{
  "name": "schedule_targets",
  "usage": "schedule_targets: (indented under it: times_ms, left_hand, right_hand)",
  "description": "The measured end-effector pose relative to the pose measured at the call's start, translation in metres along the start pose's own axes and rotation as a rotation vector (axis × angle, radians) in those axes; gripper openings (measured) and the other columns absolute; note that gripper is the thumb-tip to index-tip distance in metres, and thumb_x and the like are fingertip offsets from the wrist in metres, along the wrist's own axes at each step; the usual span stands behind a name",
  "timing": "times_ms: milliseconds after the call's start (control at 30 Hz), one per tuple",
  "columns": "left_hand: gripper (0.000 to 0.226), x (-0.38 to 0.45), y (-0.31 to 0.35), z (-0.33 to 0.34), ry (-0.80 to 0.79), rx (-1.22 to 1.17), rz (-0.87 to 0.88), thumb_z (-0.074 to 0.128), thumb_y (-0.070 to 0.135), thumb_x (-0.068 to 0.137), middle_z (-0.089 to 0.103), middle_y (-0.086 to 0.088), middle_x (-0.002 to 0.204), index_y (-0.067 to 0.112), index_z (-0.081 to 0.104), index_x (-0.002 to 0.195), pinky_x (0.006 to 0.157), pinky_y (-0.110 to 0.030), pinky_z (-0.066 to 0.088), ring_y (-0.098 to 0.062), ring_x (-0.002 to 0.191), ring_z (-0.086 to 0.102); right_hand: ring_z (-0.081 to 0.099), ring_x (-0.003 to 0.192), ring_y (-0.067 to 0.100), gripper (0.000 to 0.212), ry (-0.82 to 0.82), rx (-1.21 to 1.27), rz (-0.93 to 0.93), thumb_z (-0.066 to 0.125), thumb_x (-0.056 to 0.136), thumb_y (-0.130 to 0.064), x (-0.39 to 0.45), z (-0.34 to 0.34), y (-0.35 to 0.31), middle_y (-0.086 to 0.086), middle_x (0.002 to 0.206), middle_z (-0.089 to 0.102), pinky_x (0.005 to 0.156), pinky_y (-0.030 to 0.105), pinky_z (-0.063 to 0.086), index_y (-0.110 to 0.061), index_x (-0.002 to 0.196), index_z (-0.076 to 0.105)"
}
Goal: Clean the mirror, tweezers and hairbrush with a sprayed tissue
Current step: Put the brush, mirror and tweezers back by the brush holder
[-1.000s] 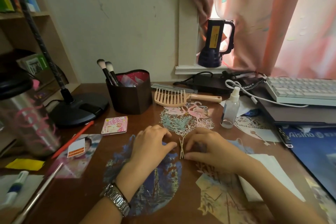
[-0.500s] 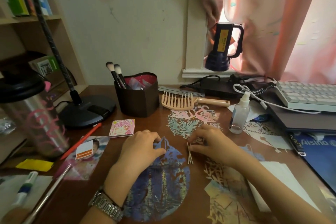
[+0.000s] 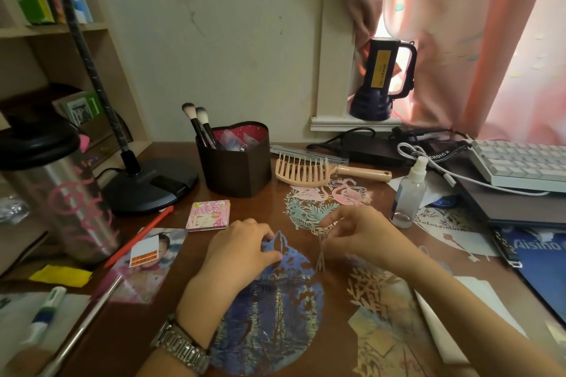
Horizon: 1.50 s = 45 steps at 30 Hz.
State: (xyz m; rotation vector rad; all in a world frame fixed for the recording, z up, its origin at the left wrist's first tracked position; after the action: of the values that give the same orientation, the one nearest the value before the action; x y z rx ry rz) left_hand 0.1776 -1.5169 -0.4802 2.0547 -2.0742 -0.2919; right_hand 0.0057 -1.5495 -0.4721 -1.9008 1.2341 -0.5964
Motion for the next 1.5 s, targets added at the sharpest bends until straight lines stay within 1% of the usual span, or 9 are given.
schedule_targets:
  times_ms: [133, 300, 433, 533, 800, 933, 1033, 1233, 1500]
  left_hand:
    - [0.039, 0.001, 0.000, -0.001, 0.003, -0.001, -0.001, 0.058, 0.050, 0.083, 0.053, 0.010, 0.117, 0.033, 0.055, 0.118, 0.078, -0.027, 0.041, -0.011, 0.106, 0.050]
    - [0.040, 0.002, -0.002, 0.000, 0.002, -0.013, -0.003, 0.060, 0.050, 0.082, 0.053, 0.009, 0.118, 0.033, 0.055, 0.118, 0.077, -0.026, 0.039, -0.012, 0.107, 0.050]
    - [0.035, 0.002, -0.010, -0.004, 0.030, -0.087, -0.013, 0.061, 0.048, 0.082, 0.055, 0.011, 0.115, 0.034, 0.057, 0.114, 0.078, -0.026, 0.042, -0.009, 0.104, 0.050]
    - [0.032, 0.004, -0.023, -0.018, 0.131, -0.146, -0.040, 0.060, 0.047, 0.083, 0.057, 0.013, 0.114, 0.034, 0.059, 0.112, 0.081, -0.025, 0.044, -0.006, 0.101, 0.050]
    - [0.039, 0.020, -0.067, -0.076, 0.482, -0.236, -0.152, 0.057, 0.041, 0.086, 0.053, 0.007, 0.127, 0.031, 0.052, 0.123, 0.092, -0.032, 0.044, -0.012, 0.117, 0.046]
    - [0.049, 0.033, -0.071, -0.092, 0.504, -0.239, -0.154, 0.055, 0.038, 0.088, 0.043, 0.005, 0.138, 0.028, 0.041, 0.134, 0.097, -0.034, 0.039, -0.014, 0.125, 0.040]
    - [0.059, 0.042, -0.075, -0.098, 0.520, -0.185, -0.125, 0.055, 0.039, 0.088, 0.028, 0.005, 0.149, 0.029, 0.030, 0.141, 0.104, -0.037, 0.033, -0.016, 0.134, 0.028]
    - [0.067, 0.061, -0.083, -0.079, 0.359, -0.135, -0.099, 0.052, 0.041, 0.089, 0.012, 0.008, 0.156, 0.031, 0.018, 0.145, 0.110, -0.044, 0.024, -0.017, 0.141, 0.016]
    - [0.056, 0.068, -0.084, -0.089, 0.387, -0.195, -0.038, 0.052, 0.040, 0.090, 0.030, 0.009, 0.150, 0.030, 0.031, 0.141, 0.107, -0.039, 0.029, -0.014, 0.135, 0.028]
  right_hand:
    - [0.069, 0.068, 0.011, 0.009, 0.006, 0.043, 0.030, 0.074, 0.077, -0.016, 0.000, -0.002, 0.001, 0.004, 0.078, 0.074, 0.071, 0.022, 0.057, -0.013, 0.084, 0.069]
    - [0.068, 0.061, 0.011, 0.009, -0.001, 0.115, 0.040, 0.074, 0.077, -0.020, -0.002, -0.001, -0.003, 0.004, 0.074, 0.075, 0.062, 0.024, 0.057, -0.012, 0.080, 0.072]
    - [0.069, 0.065, 0.009, 0.011, -0.018, 0.040, 0.028, 0.074, 0.075, -0.022, 0.003, -0.001, -0.013, 0.002, 0.075, 0.074, 0.064, 0.023, 0.058, -0.013, 0.082, 0.071]
    - [0.067, 0.064, 0.004, 0.009, 0.000, -0.016, -0.001, 0.073, 0.076, -0.023, 0.010, -0.005, -0.027, -0.001, 0.075, 0.073, 0.063, 0.018, 0.054, -0.016, 0.082, 0.071]
    - [0.068, 0.070, 0.005, 0.008, 0.140, -0.095, -0.188, 0.073, 0.077, -0.027, 0.036, -0.020, -0.079, -0.002, 0.076, 0.073, 0.070, 0.023, 0.057, -0.021, 0.082, 0.073]
    - [0.066, 0.067, -0.001, 0.008, 0.212, -0.051, -0.245, 0.074, 0.076, -0.025, 0.050, -0.023, -0.099, -0.004, 0.072, 0.073, 0.064, 0.010, 0.051, -0.018, 0.081, 0.075]
    - [0.065, 0.064, -0.002, 0.006, 0.248, -0.037, -0.279, 0.073, 0.077, -0.026, 0.062, -0.023, -0.113, -0.007, 0.070, 0.071, 0.061, 0.010, 0.049, -0.021, 0.080, 0.075]
    - [0.065, 0.068, -0.002, 0.010, 0.293, -0.009, -0.302, 0.072, 0.078, -0.029, 0.086, -0.023, -0.126, -0.009, 0.073, 0.071, 0.067, 0.012, 0.048, -0.022, 0.084, 0.074]
    - [0.070, 0.073, 0.014, 0.013, 0.354, 0.076, -0.294, 0.073, 0.077, -0.027, 0.116, -0.021, -0.130, 0.002, 0.077, 0.074, 0.071, 0.025, 0.058, -0.017, 0.085, 0.075]
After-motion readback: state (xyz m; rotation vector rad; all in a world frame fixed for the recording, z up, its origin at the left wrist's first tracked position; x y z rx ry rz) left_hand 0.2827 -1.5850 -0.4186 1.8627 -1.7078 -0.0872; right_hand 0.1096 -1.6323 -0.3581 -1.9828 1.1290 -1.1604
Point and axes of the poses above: each hand's wrist, its own x-axis towards the middle knuckle, its own z-axis out of the palm, y = z × x, the point moved 9 cm from there along x, towards the middle knuckle
